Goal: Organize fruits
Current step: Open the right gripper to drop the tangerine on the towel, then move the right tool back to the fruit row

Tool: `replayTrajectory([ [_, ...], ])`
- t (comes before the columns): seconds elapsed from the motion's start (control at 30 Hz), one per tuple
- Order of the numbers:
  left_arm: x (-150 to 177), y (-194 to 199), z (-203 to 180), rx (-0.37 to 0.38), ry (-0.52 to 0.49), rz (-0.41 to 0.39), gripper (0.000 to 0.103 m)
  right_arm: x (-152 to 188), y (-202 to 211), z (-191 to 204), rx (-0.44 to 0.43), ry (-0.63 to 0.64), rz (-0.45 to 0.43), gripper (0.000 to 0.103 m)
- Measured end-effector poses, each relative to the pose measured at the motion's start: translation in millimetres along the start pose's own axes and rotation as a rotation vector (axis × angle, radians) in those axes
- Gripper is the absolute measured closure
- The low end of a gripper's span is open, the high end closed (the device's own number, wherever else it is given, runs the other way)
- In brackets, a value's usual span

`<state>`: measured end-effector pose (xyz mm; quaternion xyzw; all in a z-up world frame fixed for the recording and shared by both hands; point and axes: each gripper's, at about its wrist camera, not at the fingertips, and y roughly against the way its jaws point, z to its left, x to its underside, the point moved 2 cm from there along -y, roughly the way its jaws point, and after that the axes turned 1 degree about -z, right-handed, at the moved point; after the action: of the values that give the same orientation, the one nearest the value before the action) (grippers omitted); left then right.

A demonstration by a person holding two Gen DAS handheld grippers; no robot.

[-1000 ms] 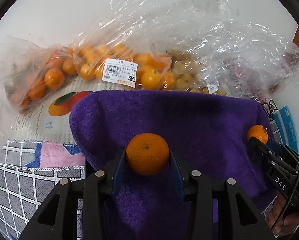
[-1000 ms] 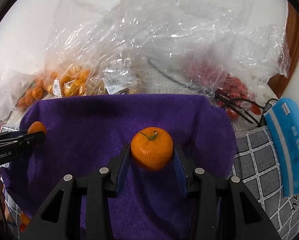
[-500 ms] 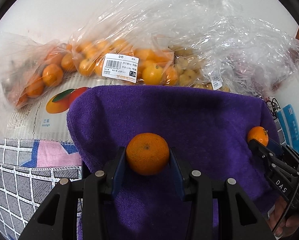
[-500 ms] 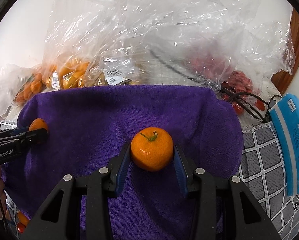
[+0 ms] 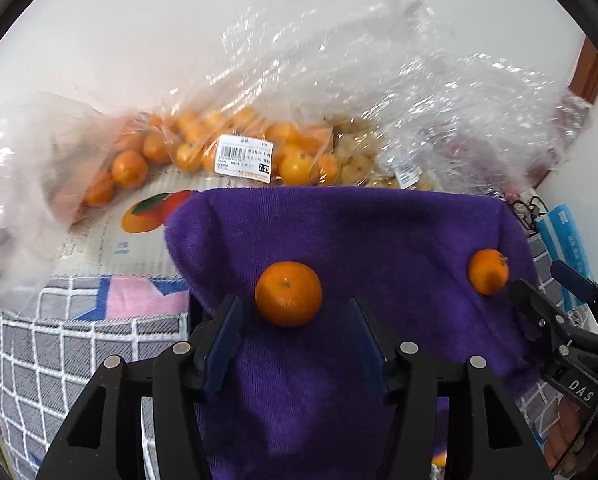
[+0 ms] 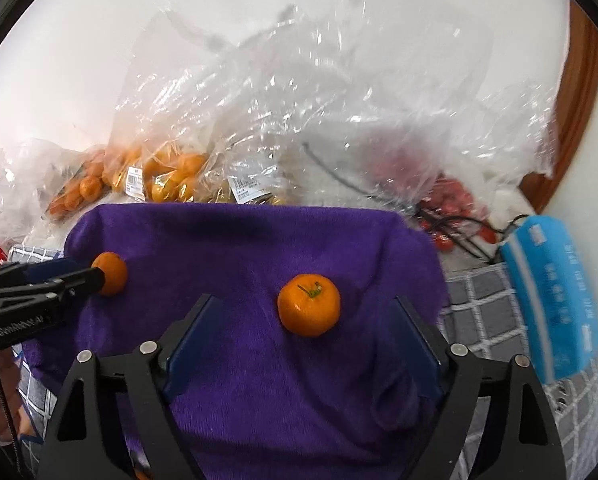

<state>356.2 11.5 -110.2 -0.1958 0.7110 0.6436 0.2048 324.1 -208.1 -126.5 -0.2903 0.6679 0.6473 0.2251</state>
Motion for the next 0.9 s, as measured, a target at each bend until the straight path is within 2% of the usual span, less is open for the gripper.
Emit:
replayTrajectory([
  [0.17,10.7,36.7,-2.8,0.002,0.005,-0.06,0.05,11.8,30.6,-10.7,0.062,-0.072,0.012,0.016],
  [0.27,20.9,60.5,-3.8,0.008,-0.003,-0.092,0.05,20.3,49.5,-18.2,0.037,-0.108,0.007,0.016],
  [0.5,56.7,108.2,-4.7,-0.005,-0.005,-0.149,0.05,45.3,101.9,-18.3,0.013,-0.148,-0.087,0.016],
  [0.57,64.9,115.1,-5.7,0.0,-0.009,-0.151,0.05,51.9,113.0,-15.8,-0.025,-0.128,-0.103,0.016],
  [0.7,84.0,131.9,-7.7,-0.007,-0.011,-0.179,0.05,64.6,130.5,-14.3,0.013,-0.13,-0.129,0.016],
  [0.9,110.3,146.3,-7.5,-0.016,-0.012,-0.195,0.05,85.9,146.7,-7.5,-0.028,-0.12,-0.155,0.016],
])
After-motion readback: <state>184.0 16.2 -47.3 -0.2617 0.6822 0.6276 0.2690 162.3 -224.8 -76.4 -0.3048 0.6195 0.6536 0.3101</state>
